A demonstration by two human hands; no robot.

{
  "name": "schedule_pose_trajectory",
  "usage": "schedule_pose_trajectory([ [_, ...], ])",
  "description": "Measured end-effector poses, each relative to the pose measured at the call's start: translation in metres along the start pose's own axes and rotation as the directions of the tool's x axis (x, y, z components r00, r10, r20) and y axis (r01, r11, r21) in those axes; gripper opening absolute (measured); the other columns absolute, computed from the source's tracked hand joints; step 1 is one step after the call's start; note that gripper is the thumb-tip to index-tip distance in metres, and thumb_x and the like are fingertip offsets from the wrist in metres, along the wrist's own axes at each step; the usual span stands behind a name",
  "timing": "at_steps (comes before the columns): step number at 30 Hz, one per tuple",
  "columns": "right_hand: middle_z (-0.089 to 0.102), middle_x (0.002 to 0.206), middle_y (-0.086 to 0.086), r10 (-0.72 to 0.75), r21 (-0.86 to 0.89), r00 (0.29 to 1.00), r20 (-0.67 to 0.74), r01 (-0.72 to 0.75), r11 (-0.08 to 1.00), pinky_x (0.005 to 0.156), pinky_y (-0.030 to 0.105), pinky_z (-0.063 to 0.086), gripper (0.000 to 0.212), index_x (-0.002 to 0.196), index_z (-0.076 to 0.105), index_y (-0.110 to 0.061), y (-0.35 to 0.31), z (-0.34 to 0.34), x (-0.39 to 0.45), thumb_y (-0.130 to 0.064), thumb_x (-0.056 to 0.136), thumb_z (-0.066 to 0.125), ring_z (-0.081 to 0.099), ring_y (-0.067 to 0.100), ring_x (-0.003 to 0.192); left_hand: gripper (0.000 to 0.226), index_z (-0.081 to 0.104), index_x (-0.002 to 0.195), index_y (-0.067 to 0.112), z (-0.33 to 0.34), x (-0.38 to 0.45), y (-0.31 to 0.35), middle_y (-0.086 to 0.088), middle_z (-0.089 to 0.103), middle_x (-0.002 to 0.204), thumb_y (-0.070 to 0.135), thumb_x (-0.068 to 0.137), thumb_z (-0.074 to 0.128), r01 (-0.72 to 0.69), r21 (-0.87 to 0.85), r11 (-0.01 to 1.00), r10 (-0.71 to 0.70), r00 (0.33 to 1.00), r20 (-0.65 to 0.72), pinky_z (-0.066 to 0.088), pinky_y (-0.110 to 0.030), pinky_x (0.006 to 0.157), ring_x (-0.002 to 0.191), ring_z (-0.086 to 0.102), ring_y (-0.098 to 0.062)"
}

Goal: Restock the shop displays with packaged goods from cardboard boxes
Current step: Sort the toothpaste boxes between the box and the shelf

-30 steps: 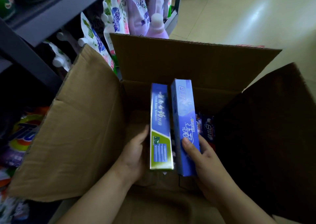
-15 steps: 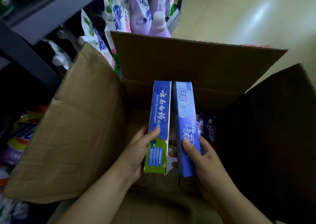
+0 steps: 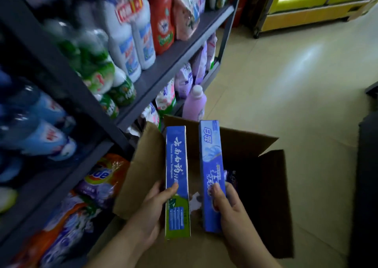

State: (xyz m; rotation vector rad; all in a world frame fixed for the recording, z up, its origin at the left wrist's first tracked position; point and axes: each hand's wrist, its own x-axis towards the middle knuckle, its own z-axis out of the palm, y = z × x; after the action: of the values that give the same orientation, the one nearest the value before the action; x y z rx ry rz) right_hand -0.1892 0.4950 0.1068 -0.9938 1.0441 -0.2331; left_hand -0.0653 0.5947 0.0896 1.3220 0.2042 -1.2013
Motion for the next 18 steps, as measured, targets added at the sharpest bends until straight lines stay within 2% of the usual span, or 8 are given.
schedule_pose_trajectory([
  [2,0.069,0.098,0.016,0.028,-0.004,0.999,0.024,-0.027,1.000,0.076,0.044,0.056,0.023,0.091,0.064,-0.028,-0.040,0.012,-0.039,-0.049,0.080,0.060,0.069,0.028,0.086,0.045,0.063,0.110,0.016,0.016,-0.049,0.032,-0.012,0.074,0.097,0.026,0.067,0.067,0.010,-0.003,1.000,-0.010,1.000,-0.014,0.052,-0.047,0.088,0.088,0.070,-0.031],
  [3,0.068,0.094,0.014,0.041,-0.011,0.998,0.045,-0.041,0.999,0.073,0.041,0.053,0.035,0.091,0.064,-0.027,-0.059,0.017,-0.058,-0.057,0.074,0.067,0.066,0.029,0.080,0.046,0.062,0.112,0.018,0.024,-0.073,0.048,-0.012,0.074,0.099,0.027,0.068,0.067,0.012,-0.004,1.000,-0.012,1.000,-0.018,0.052,-0.048,0.089,0.091,0.070,-0.033],
  [5,0.064,0.091,0.018,0.047,-0.039,0.990,0.130,-0.042,0.998,0.077,0.044,0.046,0.058,0.088,0.068,-0.027,-0.100,0.028,-0.100,-0.070,0.051,0.079,0.057,0.032,0.078,0.043,0.062,0.114,0.020,0.040,-0.123,0.084,-0.009,0.074,0.099,0.028,0.072,0.066,-0.006,-0.016,1.000,0.006,1.000,-0.011,0.054,-0.046,0.085,0.091,0.071,-0.032],
  [8,0.072,0.090,0.019,0.060,-0.042,0.979,0.194,-0.053,0.998,0.086,0.050,0.048,0.042,0.093,0.069,-0.019,-0.164,0.043,-0.166,-0.034,0.058,0.086,0.063,0.031,0.079,0.027,0.061,0.108,0.021,0.056,-0.195,0.134,-0.003,0.076,0.086,0.025,0.081,0.063,-0.008,-0.044,0.999,0.007,1.000,-0.019,0.056,-0.037,0.071,0.079,0.073,-0.025],
  [10,0.074,0.087,0.015,0.059,-0.080,0.967,0.248,-0.040,0.996,0.084,0.045,0.051,0.045,0.098,0.066,-0.015,-0.200,0.052,-0.204,-0.023,0.055,0.079,0.067,0.027,0.077,0.023,0.062,0.107,0.020,0.061,-0.234,0.163,0.000,0.076,0.085,0.023,0.084,0.063,-0.015,-0.053,0.998,0.011,0.997,-0.073,0.053,-0.036,0.072,0.081,0.071,-0.024],
  [13,0.075,0.086,0.010,0.028,-0.112,0.943,0.333,0.010,0.994,0.060,0.019,0.054,0.045,0.100,0.065,-0.005,-0.244,0.071,-0.256,-0.011,0.057,0.074,0.072,0.016,0.072,0.036,0.054,0.126,0.015,0.056,-0.286,0.188,0.005,0.065,0.094,0.021,0.091,0.060,-0.122,-0.003,0.992,0.119,0.974,-0.194,0.045,-0.033,0.084,0.094,0.060,-0.020],
  [15,0.075,0.085,0.011,-0.025,-0.139,0.924,0.382,0.084,0.987,0.055,0.012,0.050,0.049,0.099,0.067,0.003,-0.261,0.084,-0.280,-0.001,0.053,0.083,0.072,0.013,0.070,0.044,0.047,0.134,0.008,0.044,-0.318,0.194,-0.002,0.056,0.107,0.018,0.092,0.058,-0.211,0.005,0.977,0.205,0.943,-0.261,0.036,-0.030,0.096,0.111,0.051,-0.023],
  [18,0.075,0.091,0.014,-0.043,-0.121,0.879,0.475,0.113,0.986,0.057,0.013,0.052,0.083,0.084,0.075,-0.002,-0.268,0.097,-0.300,-0.032,0.010,0.097,0.073,0.015,0.074,0.048,0.041,0.138,0.000,0.034,-0.354,0.204,-0.017,0.050,0.128,0.010,0.093,0.056,-0.249,-0.066,0.966,0.229,0.948,-0.222,0.031,-0.033,0.097,0.123,0.045,-0.029],
])
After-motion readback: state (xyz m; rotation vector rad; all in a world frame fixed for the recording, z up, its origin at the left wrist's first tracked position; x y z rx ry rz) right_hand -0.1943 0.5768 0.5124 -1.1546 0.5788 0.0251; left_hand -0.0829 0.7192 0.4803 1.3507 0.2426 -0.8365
